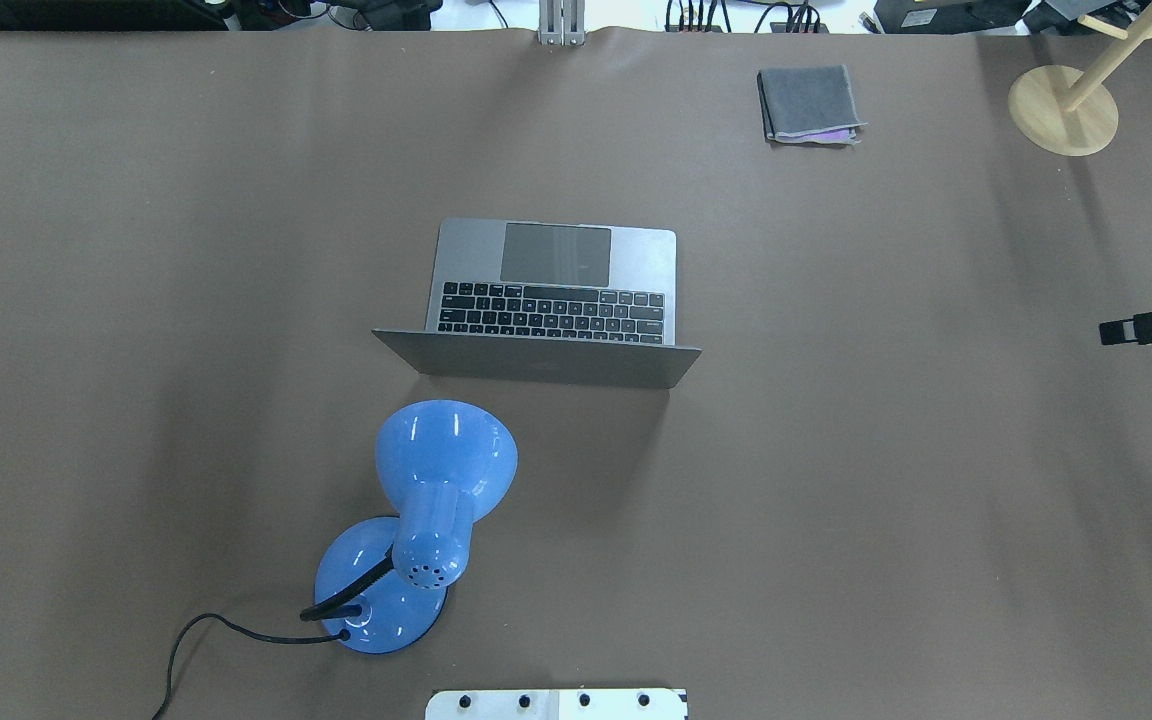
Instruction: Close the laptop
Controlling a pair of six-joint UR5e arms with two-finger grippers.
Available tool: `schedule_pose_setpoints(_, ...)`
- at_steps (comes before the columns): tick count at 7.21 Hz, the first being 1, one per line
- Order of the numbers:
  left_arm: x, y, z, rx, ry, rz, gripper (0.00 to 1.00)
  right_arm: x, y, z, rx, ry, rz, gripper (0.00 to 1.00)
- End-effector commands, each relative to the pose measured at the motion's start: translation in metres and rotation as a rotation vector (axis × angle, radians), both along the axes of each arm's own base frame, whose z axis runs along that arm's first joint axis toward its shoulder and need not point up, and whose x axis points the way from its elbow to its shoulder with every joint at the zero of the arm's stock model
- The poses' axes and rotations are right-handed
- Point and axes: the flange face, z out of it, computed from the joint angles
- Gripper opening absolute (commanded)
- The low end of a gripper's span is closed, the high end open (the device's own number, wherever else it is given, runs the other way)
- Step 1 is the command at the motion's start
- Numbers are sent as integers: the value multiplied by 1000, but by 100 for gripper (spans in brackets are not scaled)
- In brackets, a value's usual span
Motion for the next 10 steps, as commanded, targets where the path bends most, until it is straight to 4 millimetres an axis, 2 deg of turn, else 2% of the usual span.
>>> schedule_pose_setpoints(1,108,12,-68,-132,181,62,98,-57,27,-56,-70,-107,40,94)
schedule_pose_setpoints(2,144,20,-88,-164,221,96,97,-80,42,-77,-99,-140,28,83)
schedule_pose_setpoints(3,168,30,-100,-175,232,126,86,-98,57,-98,-126,-177,10,61)
schedule_pose_setpoints(4,190,41,-110,-198,244,161,40,-118,64,-118,-149,-218,-20,29)
schedule_pose_setpoints(5,211,56,-117,-194,249,208,3,-135,69,-125,-142,-228,-34,0)
schedule_pose_setpoints(6,227,67,-120,-174,252,212,0,-153,78,-130,-134,-231,-21,0)
schedule_pose_setpoints(7,260,92,-128,-211,273,228,0,-171,91,-138,-125,-240,6,0)
schedule_pose_setpoints(8,277,107,-145,-275,314,225,0,-185,93,-152,-137,-236,24,0)
schedule_pose_setpoints(9,291,116,-157,-272,328,240,0,-204,87,-187,-169,-223,42,0)
schedule_pose_setpoints(10,306,124,-161,-268,331,227,0,-235,92,-217,-193,-237,70,0)
